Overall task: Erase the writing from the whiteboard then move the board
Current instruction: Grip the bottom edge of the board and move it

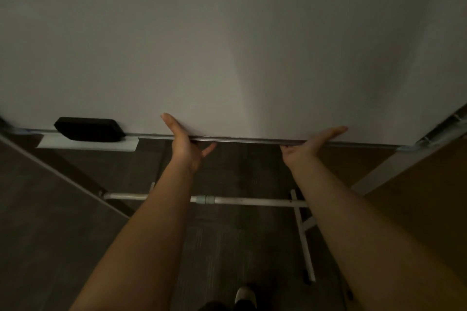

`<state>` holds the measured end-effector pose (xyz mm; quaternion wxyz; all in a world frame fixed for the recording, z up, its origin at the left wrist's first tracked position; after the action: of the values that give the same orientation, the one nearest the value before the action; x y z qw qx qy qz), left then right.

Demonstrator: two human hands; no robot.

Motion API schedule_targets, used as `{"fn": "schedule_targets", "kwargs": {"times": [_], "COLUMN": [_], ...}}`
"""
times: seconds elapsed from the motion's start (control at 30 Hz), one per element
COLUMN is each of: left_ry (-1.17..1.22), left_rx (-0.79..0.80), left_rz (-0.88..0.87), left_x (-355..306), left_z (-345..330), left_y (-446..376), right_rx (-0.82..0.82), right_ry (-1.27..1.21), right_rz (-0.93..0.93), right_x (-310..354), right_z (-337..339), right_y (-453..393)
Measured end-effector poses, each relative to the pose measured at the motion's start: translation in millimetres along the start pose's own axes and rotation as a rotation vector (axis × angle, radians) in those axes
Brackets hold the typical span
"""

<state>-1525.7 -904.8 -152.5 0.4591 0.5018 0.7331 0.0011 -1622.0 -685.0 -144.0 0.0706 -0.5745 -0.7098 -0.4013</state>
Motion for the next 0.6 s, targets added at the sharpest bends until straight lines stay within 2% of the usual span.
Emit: {"fn": "schedule_targets", "kwargs": {"times": [0.27,0.6], "left_ry": [0.047,0.102], "left_rx": [-0.083,-0.117], "left_rz": [-0.022,-0.003], "left_x": [-11.3,-41.6], "left_z": [-15.6,-38.3], "left_y": [-44.9,-136.7], "right_rx": [0.022,-0.102], "right_ry": [0.043,0.032], "right_rz": [0.015,0.025], "right_x": [-4.6,-20.1], "right_z": [-42.1,-107.7], "right_y": [-49.7,-109.0]}}
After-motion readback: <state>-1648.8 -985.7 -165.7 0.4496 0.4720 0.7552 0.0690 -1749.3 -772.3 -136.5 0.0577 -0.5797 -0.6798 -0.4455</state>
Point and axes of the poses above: each hand's wrist, its own y-axis away from the middle knuckle, its own z-axis out of the back of the hand, x = y × z, the point moved 7 cm from there along -y, towards the middle knuckle, and after that the axes turned 6 degrees about x, right-handed, at the moved point
